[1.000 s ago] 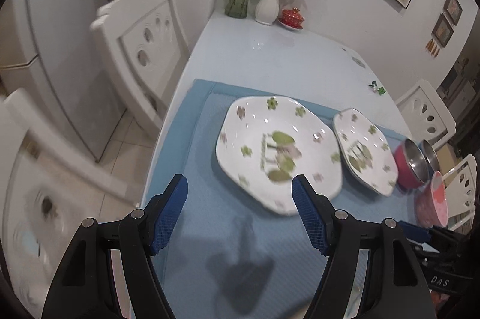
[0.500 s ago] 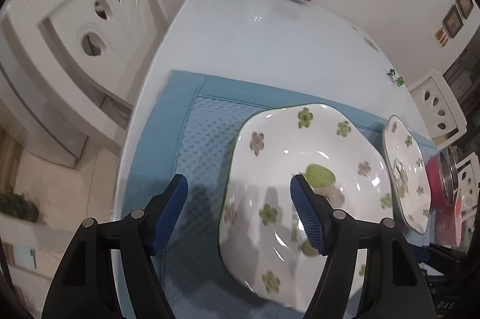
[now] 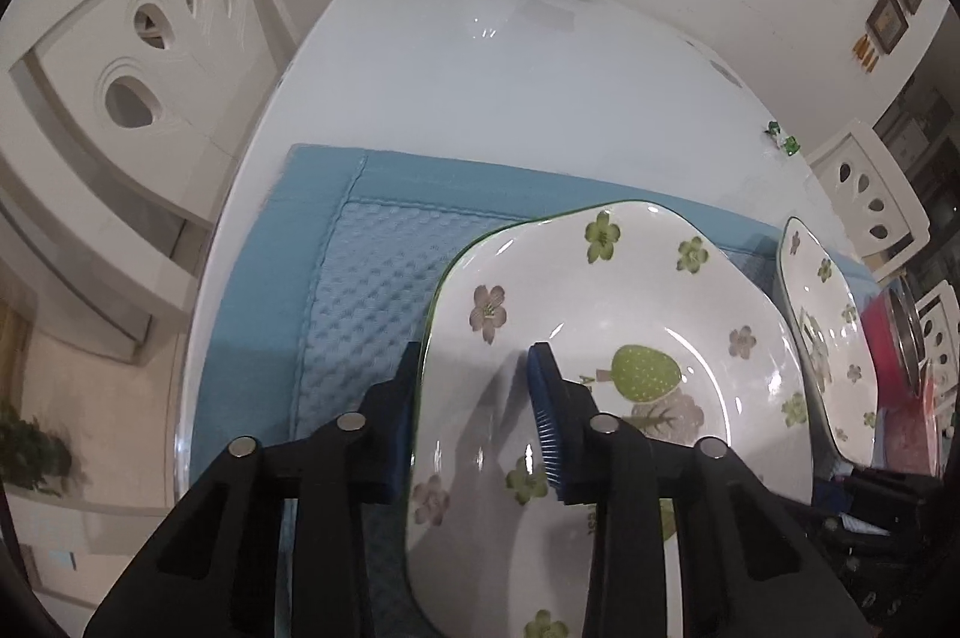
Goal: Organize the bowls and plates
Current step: 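Close both grippers on the rim of the larger hexagonal leaf plate, then lift the hexagonal plate with both grippers and carry it over the blue-leaf plate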
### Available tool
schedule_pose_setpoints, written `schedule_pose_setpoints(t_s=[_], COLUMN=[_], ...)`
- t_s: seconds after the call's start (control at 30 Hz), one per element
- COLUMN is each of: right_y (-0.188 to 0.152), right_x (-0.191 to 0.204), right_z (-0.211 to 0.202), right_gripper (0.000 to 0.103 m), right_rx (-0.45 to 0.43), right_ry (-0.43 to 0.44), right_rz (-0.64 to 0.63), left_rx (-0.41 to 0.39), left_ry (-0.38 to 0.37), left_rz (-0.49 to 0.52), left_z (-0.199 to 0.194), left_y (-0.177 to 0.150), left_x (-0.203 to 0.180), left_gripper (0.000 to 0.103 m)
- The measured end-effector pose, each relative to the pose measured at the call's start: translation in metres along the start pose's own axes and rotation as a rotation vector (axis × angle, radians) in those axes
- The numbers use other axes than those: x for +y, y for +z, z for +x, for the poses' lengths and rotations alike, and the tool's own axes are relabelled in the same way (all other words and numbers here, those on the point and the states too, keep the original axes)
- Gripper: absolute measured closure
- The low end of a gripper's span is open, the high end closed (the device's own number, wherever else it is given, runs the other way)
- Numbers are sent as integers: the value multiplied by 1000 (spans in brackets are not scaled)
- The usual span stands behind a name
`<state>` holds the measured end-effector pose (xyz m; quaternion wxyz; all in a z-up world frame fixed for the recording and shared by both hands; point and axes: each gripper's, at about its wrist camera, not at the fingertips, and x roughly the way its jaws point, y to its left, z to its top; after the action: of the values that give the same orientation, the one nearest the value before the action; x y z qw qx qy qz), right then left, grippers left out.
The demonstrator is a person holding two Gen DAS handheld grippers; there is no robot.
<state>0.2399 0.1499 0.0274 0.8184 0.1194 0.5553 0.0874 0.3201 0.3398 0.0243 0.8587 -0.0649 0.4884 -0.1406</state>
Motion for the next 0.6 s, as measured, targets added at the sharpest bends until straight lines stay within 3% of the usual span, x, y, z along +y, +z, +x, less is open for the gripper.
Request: schedule_pose_setpoints(t_s=[0.3, 0.43, 0.6], right_y=[-8, -24, -39], right_x=[20, 29, 30], right_z=[0, -4, -2], right_gripper=[77, 77, 77], right_rx=[44, 87, 131], right_ry=[-23, 32, 89], right_rz=[-133, -215, -261], left_rx=[-10, 7, 13], left_ry=[49, 51, 52], left_rz=[-105, -167, -182], left_z=[-42, -66, -73], left_y=[-50, -82, -88], left_x=[14, 28, 34], left_gripper=[78, 78, 78])
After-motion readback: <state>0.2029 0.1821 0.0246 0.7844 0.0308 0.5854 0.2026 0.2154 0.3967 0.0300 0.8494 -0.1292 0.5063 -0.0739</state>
